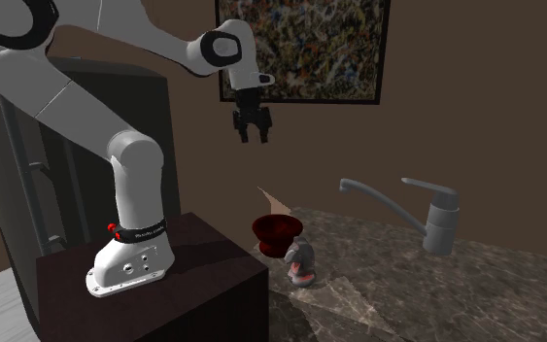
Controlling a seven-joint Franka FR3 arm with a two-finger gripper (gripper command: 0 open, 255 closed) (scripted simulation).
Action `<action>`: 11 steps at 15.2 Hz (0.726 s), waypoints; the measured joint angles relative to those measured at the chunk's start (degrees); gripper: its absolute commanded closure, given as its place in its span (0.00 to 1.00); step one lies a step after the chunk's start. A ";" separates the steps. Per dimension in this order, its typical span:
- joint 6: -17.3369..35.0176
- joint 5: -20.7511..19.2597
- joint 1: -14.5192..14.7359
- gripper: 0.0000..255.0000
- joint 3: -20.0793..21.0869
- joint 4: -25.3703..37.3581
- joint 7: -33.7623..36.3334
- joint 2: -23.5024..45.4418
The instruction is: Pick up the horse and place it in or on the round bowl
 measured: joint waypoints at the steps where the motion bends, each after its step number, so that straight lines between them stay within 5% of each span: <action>1: 1.90 -0.66 -0.37 0.00 -0.92 -1.21 -0.77 0.50; 11: 23.90 -7.74 -4.66 0.00 -11.97 -8.97 -9.49 12.66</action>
